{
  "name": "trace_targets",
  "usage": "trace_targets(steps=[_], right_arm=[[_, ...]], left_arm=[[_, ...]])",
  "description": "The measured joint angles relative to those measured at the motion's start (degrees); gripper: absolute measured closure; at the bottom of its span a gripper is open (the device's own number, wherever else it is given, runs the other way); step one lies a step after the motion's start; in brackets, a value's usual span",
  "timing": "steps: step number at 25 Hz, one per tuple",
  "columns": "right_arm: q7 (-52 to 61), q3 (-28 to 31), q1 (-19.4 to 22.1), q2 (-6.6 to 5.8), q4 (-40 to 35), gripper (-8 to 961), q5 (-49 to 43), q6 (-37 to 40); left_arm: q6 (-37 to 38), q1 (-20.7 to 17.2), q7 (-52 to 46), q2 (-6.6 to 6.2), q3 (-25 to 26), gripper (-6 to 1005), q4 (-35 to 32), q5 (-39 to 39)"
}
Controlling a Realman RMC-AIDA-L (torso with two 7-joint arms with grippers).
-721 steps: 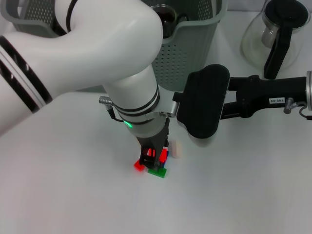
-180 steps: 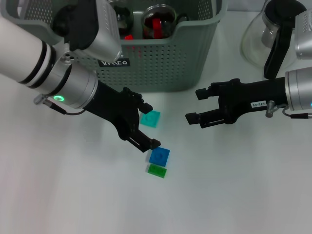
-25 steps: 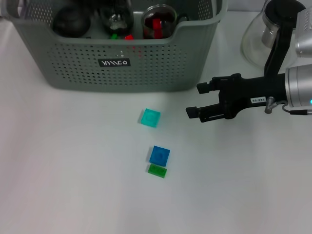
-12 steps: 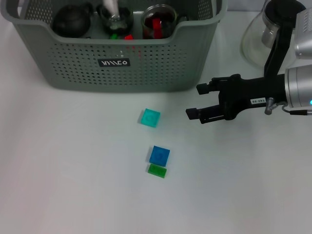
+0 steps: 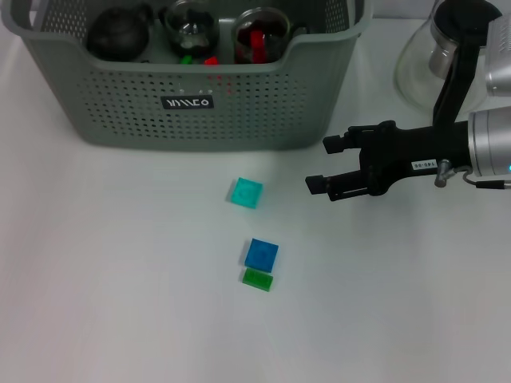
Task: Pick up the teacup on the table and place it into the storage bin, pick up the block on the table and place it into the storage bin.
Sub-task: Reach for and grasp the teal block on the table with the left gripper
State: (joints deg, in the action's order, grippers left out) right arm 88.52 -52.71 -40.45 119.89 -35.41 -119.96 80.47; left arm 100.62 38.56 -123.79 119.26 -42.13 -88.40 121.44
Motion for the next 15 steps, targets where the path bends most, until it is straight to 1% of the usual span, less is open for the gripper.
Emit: trace_targets(steps=[1,2,3,5,7,9,12,15], right_arm=[[0.0,0.0,0.1,-0.01,0.0,71,0.0,-0.1],[0.1,0.1,0.2,-0.01,0.1,71,0.0,-0.2],[0.1,0.2,0.2,0.0,0.1,71,0.0,-0.3],[0.0,0.6,0.4,0.05,0.1,72,0.0,-0.7],[-0.1,1.1,0.5,0.02,0.3,72,0.1,-0.8],[0.0,1.3,0.5,-0.07,0.3,72,0.1,-0.8],[0.0,1.5,0.5,-0.12,0.3,72,0.1,-0.8],[0.0,1.9,0.5,-0.2,0.3,72,0.1,-0.8]], left_arm=[[2.7,-1.1,2.9,1.55,-0.9,64,-2.2,0.1],[3.9,-1.8,5.2,2.64,-1.6,30,-3.6,0.3],[5.7,-3.4,9.2,4.26,-3.3,30,-5.1,0.9],[5.8,-6.7,13.2,5.18,-7.6,30,-5.5,1.1],[5.0,-10.1,14.8,5.04,-13.5,30,-4.9,0.9],[4.6,-12.3,16.1,4.94,-17.7,31,-4.0,1.2],[4.2,-13.4,18.4,4.97,-21.7,31,-1.3,3.1],[2.6,-12.6,18.8,4.84,-24.7,31,2.4,5.3]])
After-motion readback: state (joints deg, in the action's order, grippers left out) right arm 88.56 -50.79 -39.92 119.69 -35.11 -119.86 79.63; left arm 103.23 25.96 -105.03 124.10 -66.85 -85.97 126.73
